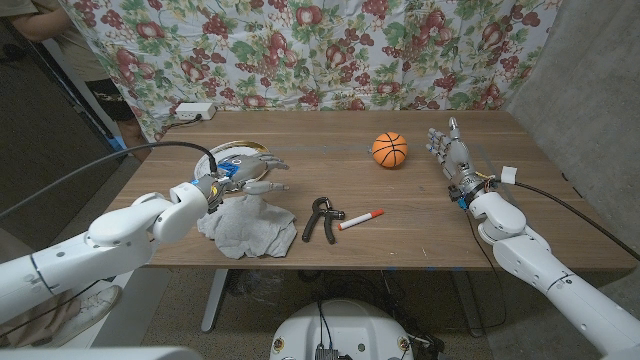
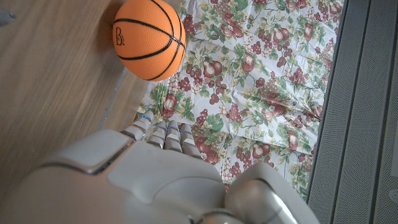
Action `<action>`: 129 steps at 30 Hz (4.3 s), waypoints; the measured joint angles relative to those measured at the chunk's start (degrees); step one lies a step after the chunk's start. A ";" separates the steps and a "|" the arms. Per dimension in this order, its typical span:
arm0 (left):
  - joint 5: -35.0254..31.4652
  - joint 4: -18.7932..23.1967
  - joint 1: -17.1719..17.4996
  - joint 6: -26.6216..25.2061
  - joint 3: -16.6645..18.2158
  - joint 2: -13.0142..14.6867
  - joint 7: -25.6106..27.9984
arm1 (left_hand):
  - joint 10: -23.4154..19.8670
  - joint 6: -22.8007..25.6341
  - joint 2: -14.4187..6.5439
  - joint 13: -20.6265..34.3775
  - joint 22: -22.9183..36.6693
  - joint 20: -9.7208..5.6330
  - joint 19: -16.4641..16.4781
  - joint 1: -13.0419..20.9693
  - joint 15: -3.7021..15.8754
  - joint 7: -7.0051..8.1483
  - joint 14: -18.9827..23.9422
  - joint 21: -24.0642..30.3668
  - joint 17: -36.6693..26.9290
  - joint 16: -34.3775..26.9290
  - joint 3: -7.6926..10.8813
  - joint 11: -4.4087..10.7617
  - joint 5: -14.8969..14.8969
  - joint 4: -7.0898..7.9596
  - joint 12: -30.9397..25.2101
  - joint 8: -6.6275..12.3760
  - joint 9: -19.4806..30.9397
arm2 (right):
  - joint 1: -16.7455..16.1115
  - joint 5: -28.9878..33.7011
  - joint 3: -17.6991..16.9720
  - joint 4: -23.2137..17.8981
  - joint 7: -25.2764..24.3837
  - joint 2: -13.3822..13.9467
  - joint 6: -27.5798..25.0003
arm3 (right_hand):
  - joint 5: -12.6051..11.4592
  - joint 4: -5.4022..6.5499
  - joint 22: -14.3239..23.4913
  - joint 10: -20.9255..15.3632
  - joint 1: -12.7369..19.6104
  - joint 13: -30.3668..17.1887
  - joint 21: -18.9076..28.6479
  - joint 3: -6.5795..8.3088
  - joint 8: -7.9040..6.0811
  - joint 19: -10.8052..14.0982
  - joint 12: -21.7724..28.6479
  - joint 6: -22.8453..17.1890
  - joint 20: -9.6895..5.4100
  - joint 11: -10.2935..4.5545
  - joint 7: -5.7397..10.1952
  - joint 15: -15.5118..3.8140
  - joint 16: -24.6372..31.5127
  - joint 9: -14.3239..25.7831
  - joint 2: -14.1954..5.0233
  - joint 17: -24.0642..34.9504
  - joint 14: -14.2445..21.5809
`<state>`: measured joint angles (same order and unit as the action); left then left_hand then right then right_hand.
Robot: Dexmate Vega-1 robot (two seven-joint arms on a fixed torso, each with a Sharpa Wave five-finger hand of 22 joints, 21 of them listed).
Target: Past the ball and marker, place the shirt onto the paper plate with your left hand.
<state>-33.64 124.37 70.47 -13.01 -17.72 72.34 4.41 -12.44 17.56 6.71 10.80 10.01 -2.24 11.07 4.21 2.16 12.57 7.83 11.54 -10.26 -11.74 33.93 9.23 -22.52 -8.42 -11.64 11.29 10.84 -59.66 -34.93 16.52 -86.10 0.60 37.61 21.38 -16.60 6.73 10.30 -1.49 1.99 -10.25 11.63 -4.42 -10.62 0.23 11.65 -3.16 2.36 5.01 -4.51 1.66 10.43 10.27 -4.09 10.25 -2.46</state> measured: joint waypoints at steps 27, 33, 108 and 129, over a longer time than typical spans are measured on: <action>-4.49 0.58 8.14 -2.27 4.34 0.77 8.02 | -2.35 2.93 1.36 0.00 0.27 0.02 2.87 1.36 -0.11 -0.19 1.33 0.88 -0.27 0.00 0.36 1.32 -1.98 -0.36 -0.27 1.24 0.25 | -1.13 -0.41 -0.48 -0.32 0.32 0.48 0.39 | 0.00 0.00 -0.01 0.00 0.00 0.00 0.00 0.00 0.00 0.00 0.00 0.00 -0.01 0.00 0.00 -0.23 0.00 0.00 0.00 0.00 -0.20; -5.89 -0.01 7.97 -2.18 3.88 0.09 8.70 | -2.66 3.31 1.36 0.00 0.27 -0.10 3.38 1.36 -0.11 0.02 1.33 0.88 -0.30 0.00 0.36 1.63 -2.50 -0.36 -0.27 1.24 0.25 | -1.56 -0.47 -0.54 -0.39 0.40 0.61 0.46 | 0.00 0.00 -0.01 0.00 0.00 0.00 0.00 0.00 0.00 0.00 0.00 0.00 -0.01 0.00 0.00 -0.43 0.00 0.00 0.00 0.00 0.01; -6.60 -1.36 13.41 -1.58 6.45 6.84 7.53 | 5.77 -8.71 3.90 0.81 0.64 0.20 -2.07 0.61 -0.31 -0.08 -5.65 -0.01 -1.08 1.10 -7.91 2.45 -10.54 -1.34 -0.54 -0.36 0.76 | 1.94 -0.13 1.17 2.86 1.97 -0.44 -0.28 | 0.00 0.09 -0.02 0.21 -0.39 0.00 0.00 -0.41 0.00 0.00 0.00 -0.21 -0.02 -0.21 0.20 -0.73 0.00 0.00 -0.39 0.00 -0.32; -5.57 -0.52 18.51 -2.47 11.67 8.87 6.84 | 7.51 -15.46 3.39 0.81 0.65 -0.05 -2.32 2.06 -0.31 -0.24 -5.65 -0.01 -1.07 1.10 -9.72 2.75 -11.82 -1.24 -0.54 -0.82 1.05 | 2.64 -0.08 1.48 3.55 2.20 -0.65 -0.41 | 0.00 0.08 -0.02 0.21 -0.39 0.00 0.00 -0.41 0.00 0.00 0.00 -0.21 -0.02 -0.20 0.20 -0.73 0.00 0.00 -0.39 0.00 -0.31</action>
<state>-39.20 123.85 88.99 -15.48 -6.05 81.21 11.25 -4.92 2.11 10.10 11.61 10.66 -2.30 8.75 6.26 1.85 12.33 2.18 11.52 -11.34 -10.64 24.21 11.98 -34.34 -9.66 -12.18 10.47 11.90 -57.02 -35.01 18.00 -82.54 2.80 36.96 20.96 -16.59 6.81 10.28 -1.29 1.61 -10.25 11.63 -4.82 -10.62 0.23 11.65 -3.37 2.35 4.80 -4.31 0.93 10.43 10.27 -4.47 10.25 -2.78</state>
